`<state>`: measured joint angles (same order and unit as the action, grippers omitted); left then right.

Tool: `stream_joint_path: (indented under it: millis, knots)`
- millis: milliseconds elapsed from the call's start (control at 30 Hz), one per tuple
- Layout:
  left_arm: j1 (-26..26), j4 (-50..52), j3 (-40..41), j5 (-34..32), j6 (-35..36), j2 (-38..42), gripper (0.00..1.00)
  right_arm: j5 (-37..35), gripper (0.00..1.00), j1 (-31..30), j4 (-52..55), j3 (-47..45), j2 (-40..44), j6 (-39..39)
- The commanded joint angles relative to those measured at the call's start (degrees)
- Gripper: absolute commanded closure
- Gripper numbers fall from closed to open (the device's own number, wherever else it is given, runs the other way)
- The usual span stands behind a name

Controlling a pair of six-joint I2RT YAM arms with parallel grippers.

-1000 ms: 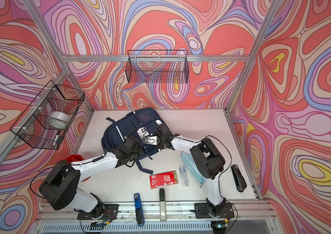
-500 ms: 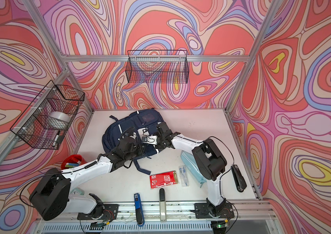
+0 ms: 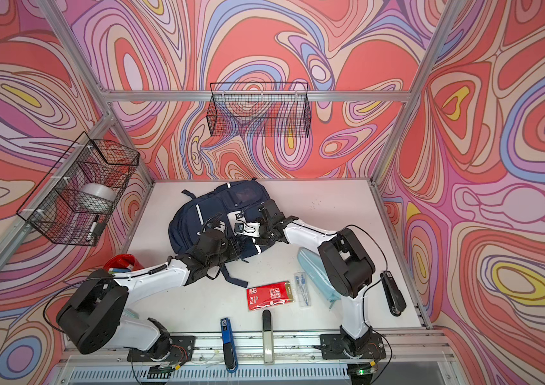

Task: Pack books, pencil case, and school supplies into a backpack
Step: Unzip the student bag at the center of the table.

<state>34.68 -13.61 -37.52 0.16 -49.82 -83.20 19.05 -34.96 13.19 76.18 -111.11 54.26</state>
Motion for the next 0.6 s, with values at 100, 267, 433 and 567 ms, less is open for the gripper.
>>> stream_joint_path:
  millis: [100, 267, 433, 567]
  knots:
    - [0.1, -2.0, -1.0, -1.3, -3.1, -3.3, 0.64, 2.5, 1.00, 0.2, 3.0, -0.8, 2.1, -3.7]
    - [0.0, -0.4, -1.5, -1.9, -3.6, -4.9, 0.57, 3.7, 1.00, 0.2, 1.8, -2.0, 2.9, -5.3]
    - [0.0, -0.2, -2.3, -3.3, -2.1, -6.5, 0.69, 5.1, 1.00, 0.1, 1.0, -2.9, 3.8, -6.8]
    - [0.0, -0.7, -3.0, -2.0, -1.5, -6.0, 0.90, 4.3, 1.00, 0.1, 1.9, -3.2, 3.2, -6.6]
